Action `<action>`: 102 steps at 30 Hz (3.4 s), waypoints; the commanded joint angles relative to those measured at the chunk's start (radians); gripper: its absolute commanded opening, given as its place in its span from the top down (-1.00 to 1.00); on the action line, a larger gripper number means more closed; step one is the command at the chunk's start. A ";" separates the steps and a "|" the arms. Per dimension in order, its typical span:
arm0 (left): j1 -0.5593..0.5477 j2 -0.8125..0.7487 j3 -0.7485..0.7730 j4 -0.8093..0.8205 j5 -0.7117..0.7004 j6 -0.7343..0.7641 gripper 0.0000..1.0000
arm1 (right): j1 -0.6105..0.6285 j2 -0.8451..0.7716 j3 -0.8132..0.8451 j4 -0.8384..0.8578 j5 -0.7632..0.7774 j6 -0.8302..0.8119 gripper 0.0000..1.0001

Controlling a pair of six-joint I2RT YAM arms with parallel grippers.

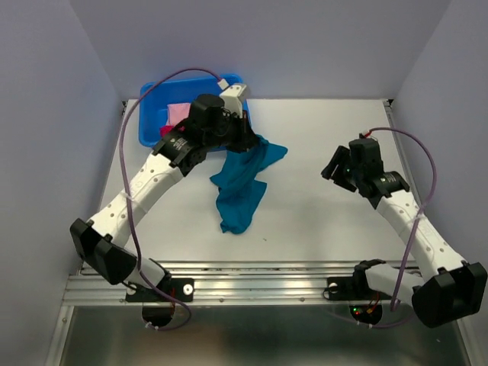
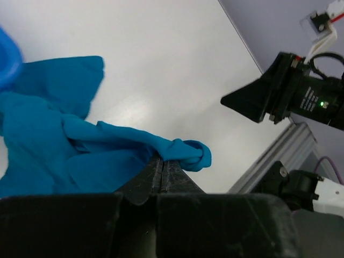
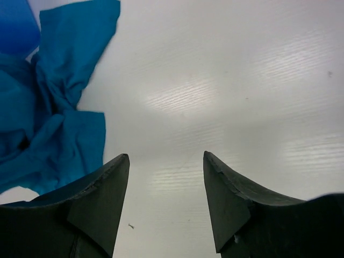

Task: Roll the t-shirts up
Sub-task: Flatten out the T-shirt at the center of the board.

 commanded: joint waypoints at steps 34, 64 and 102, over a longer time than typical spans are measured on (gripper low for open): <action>0.185 0.209 -0.499 0.261 -0.073 -0.155 -0.42 | 0.001 -0.022 -0.141 0.031 -0.049 -0.025 -0.34; 0.143 0.139 -0.344 0.181 -0.064 -0.148 1.00 | 0.257 0.236 -0.229 0.256 -0.048 0.117 0.96; 0.217 0.071 0.203 -0.057 -0.096 -0.063 1.00 | 0.682 0.209 0.178 0.065 0.441 -0.132 0.99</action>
